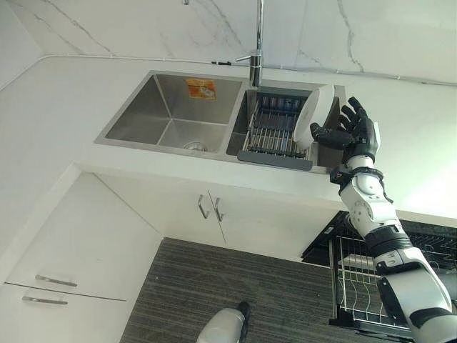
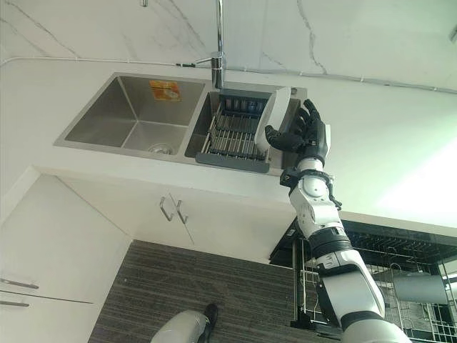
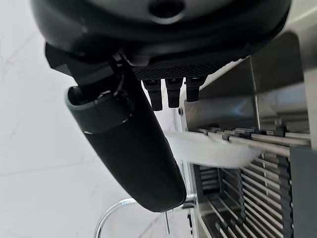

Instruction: Place the dishes in the dishwasher.

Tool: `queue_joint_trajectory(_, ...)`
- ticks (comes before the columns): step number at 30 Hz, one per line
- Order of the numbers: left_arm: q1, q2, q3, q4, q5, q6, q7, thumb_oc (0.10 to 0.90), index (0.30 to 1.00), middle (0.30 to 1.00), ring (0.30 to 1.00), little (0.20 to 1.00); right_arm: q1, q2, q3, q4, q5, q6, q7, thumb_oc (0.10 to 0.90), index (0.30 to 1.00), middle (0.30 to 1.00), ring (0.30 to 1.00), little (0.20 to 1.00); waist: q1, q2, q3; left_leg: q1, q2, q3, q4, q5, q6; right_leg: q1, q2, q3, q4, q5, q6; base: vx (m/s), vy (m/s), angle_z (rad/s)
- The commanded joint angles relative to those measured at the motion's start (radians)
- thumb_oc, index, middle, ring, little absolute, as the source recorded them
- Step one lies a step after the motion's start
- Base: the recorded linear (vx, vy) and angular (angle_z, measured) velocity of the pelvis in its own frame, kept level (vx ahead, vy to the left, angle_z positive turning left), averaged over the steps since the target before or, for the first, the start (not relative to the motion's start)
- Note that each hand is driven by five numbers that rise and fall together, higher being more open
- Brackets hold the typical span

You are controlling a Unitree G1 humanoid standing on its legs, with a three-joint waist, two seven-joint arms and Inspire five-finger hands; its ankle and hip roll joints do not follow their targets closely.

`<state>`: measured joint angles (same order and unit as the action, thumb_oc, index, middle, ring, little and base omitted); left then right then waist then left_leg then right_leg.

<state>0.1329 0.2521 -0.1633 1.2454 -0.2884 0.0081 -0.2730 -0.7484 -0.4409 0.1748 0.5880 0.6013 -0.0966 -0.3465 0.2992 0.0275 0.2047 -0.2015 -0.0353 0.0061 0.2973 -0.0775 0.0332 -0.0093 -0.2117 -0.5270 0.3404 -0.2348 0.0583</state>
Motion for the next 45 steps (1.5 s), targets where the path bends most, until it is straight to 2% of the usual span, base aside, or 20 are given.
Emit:
queue_joint_trajectory(1, 0.023, 0.024, -0.029, 0.0, 0.03, 0.003, -0.001, 0.8, 0.9, 0.9, 0.9, 0.9, -0.143, -0.033, -0.035, -0.089, -0.001, -0.074, -0.005, 0.8, 0.9, 0.9, 0.9, 0.9, 0.005, -0.018, -0.06, 0.008, 0.008, 0.004, 0.003, -0.078, -0.019, 0.055, -0.065, 0.022, -0.04, 0.079, 0.1, 0.0, 0.0, 0.0)
queue_joint_trajectory(7, 0.033, 0.024, -0.026, 0.008, 0.027, 0.011, 0.008, 0.8, 0.9, 0.9, 0.9, 0.9, -0.141, -0.03, -0.035, -0.074, 0.006, -0.051, -0.013, 0.8, 0.9, 0.9, 0.9, 0.9, 0.002, -0.014, -0.059, 0.021, 0.011, 0.005, 0.003, -0.082, -0.021, 0.061, -0.067, 0.019, -0.04, 0.079, 0.1, 0.03, 0.006, 0.0)
queue_joint_trajectory(29, 0.037, 0.026, -0.053, 0.006, 0.054, 0.015, 0.019, 0.8, 0.9, 0.9, 0.9, 0.9, -0.165, -0.039, -0.046, 0.019, 0.022, -0.051, -0.023, 0.8, 0.9, 0.9, 0.9, 0.9, 0.006, 0.001, -0.039, 0.039, -0.009, -0.018, 0.003, -0.091, -0.01, 0.061, -0.08, 0.03, -0.04, 0.1, 0.097, 0.05, 0.025, 0.01)
queue_joint_trajectory(45, 0.036, 0.019, -0.067, 0.011, 0.056, 0.003, 0.04, 0.8, 0.9, 0.9, 0.9, 0.9, -0.165, -0.052, -0.076, 0.036, 0.049, -0.079, -0.064, 0.8, 0.9, 0.9, 0.9, 0.9, -0.006, 0.021, -0.008, 0.049, -0.024, -0.026, 0.003, -0.097, 0.001, 0.049, -0.105, 0.041, -0.04, 0.152, 0.098, 0.05, 0.037, 0.02)
